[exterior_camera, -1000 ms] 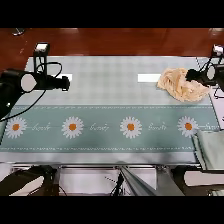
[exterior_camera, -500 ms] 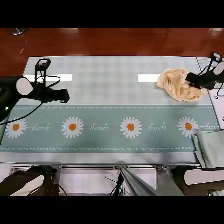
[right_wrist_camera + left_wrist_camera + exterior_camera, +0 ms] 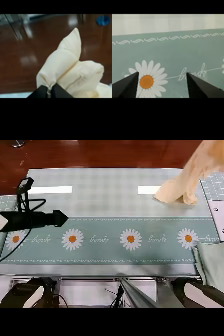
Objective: Fold the shirts.
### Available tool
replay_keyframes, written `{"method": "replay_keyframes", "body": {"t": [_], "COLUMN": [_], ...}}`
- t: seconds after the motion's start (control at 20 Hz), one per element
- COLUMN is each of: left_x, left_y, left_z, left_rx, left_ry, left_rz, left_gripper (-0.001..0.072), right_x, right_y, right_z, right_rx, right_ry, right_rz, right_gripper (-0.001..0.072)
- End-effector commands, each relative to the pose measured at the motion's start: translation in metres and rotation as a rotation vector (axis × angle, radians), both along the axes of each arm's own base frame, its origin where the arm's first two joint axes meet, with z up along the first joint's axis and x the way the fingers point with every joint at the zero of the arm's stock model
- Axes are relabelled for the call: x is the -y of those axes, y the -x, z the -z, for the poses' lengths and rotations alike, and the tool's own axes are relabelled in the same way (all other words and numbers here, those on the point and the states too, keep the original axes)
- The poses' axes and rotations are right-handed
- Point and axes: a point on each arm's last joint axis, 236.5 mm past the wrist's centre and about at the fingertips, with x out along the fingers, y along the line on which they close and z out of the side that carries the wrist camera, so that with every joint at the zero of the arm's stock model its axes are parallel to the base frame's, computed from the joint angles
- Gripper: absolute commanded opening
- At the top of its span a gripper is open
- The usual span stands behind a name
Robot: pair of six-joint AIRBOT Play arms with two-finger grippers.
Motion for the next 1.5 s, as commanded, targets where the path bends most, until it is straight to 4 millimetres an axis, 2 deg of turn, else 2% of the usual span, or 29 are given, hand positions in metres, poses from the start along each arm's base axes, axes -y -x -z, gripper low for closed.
{"method": "replay_keyframes", "body": {"t": [0.0, 0.1, 0.15, 0.25, 0.35, 0.4, 0.55, 0.7, 0.8, 0.9, 0.95, 1.05, 1.15, 1.2, 1.3, 1.35, 1.45], "left_x": [0.018, 0.022, 0.023, 0.023, 0.023, 0.023, 0.021, 0.02, 0.02, 0.02, 0.02, 0.019, 0.019, 0.019, 0.019, 0.017, 0.014], "left_y": [0.024, 0.031, 0.032, 0.032, 0.029, 0.026, 0.02, 0.012, 0.012, 0.012, 0.012, 0.011, 0.012, 0.012, 0.021, 0.03, 0.05], "left_z": [0.017, 0.029, 0.03, 0.029, 0.028, 0.026, 0.024, 0.02, 0.02, 0.02, 0.02, 0.02, 0.02, 0.02, 0.025, 0.031, 0.042], "left_rx": [-0.029, -0.059, -0.064, -0.06, -0.049, -0.039, -0.012, 0.021, 0.024, 0.024, 0.024, 0.025, 0.028, 0.027, -0.013, -0.048, -0.137], "left_ry": [0.067, 0.066, 0.066, 0.073, 0.074, 0.075, 0.076, 0.078, 0.078, 0.078, 0.078, 0.076, 0.071, 0.071, 0.059, 0.036, 0.009], "left_rz": [0.013, 0.028, 0.031, 0.028, 0.022, 0.018, 0.005, -0.011, -0.013, -0.013, -0.013, -0.012, -0.006, -0.006, 0.015, 0.034, 0.067], "left_gripper": [0.0702, 0.0702, 0.0702, 0.0702, 0.0702, 0.0702, 0.0702, 0.0702, 0.0702, 0.0702, 0.0703, 0.0702, 0.0703, 0.0703, 0.0703, 0.0703, 0.0703], "right_x": [-0.057, -0.086, -0.098, -0.125, -0.155, -0.171, -0.226, -0.283, -0.327, -0.362, -0.373, -0.39, -0.41, -0.411, -0.386, -0.359, -0.28], "right_y": [0.087, 0.123, 0.135, 0.149, 0.153, 0.153, 0.155, 0.16, 0.175, 0.185, 0.179, 0.168, 0.177, 0.181, 0.167, 0.15, 0.113], "right_z": [-0.118, -0.145, -0.147, -0.127, -0.081, -0.051, 0.056, 0.171, 0.237, 0.284, 0.304, 0.326, 0.331, 0.326, 0.307, 0.293, 0.269], "right_rx": [0.283, 0.352, 0.354, 0.275, 0.118, 0.025, -0.274, -0.515, -0.647, -0.747, -0.779, -0.838, -0.885, -0.887, -0.886, -0.868, -0.811], "right_ry": [0.106, 0.144, 0.148, 0.165, 0.184, 0.189, 0.167, 0.088, -0.014, -0.073, -0.071, -0.167, -0.253, -0.251, -0.241, -0.241, -0.245], "right_rz": [-0.12, -0.196, -0.236, -0.34, -0.467, -0.535, -0.721, -0.808, -0.877, -0.914, -0.895, -0.853, -0.921, -0.968, -0.97, -0.936, -0.789], "right_gripper": [0.0022, 0.0022, 0.0022, 0.0022, 0.0022, 0.0022, 0.0022, 0.0022, 0.0022, 0.0023, 0.0023, 0.0038, 0.064, 0.0632, 0.0632, 0.0632, 0.0632]}}
